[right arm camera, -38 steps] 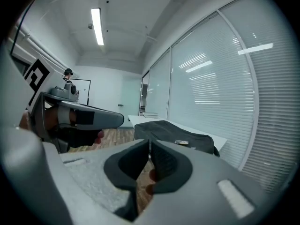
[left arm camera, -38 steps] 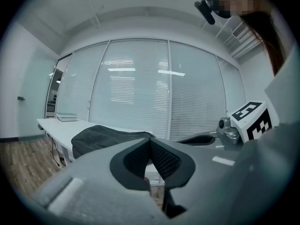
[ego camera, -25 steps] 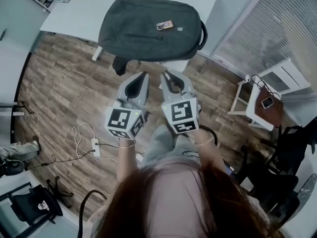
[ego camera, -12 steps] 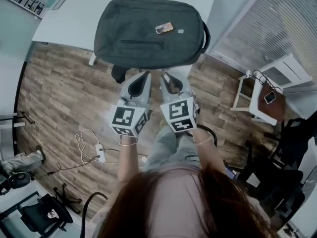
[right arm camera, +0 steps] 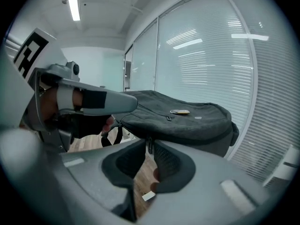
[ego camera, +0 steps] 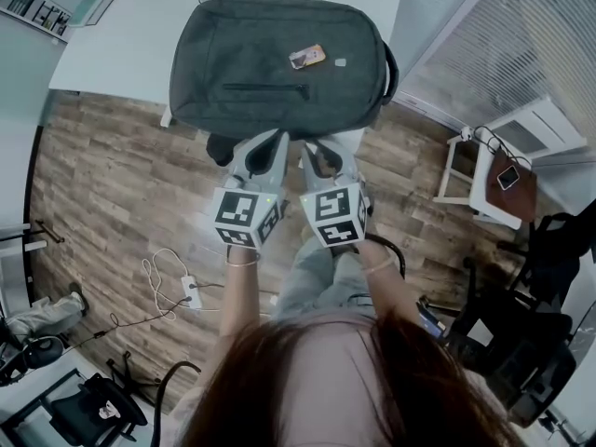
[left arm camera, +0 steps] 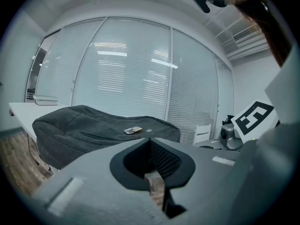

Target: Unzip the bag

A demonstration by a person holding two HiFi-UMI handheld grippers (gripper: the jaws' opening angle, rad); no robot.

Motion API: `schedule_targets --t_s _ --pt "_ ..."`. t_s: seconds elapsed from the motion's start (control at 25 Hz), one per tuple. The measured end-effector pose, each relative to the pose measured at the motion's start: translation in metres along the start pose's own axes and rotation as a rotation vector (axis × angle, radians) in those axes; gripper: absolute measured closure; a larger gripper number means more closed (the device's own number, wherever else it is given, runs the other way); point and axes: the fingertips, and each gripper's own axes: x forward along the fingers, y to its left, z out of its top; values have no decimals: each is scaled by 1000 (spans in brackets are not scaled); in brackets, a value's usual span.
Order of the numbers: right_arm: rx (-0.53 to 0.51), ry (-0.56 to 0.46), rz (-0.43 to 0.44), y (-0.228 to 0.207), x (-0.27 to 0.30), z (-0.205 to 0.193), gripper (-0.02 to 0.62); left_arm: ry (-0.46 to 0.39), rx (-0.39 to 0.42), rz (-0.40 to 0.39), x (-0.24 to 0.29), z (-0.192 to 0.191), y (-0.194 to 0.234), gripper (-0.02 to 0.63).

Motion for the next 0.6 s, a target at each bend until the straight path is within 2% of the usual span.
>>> schedule_targets --t_s 0.28,0.6 --pt "41 -4 -28 0 7 -1 532 31 -9 -8 16 -8 13 597" --pt "57 -18 -69 0 13 -4 532 124 -39 -21 32 -32 17 598"
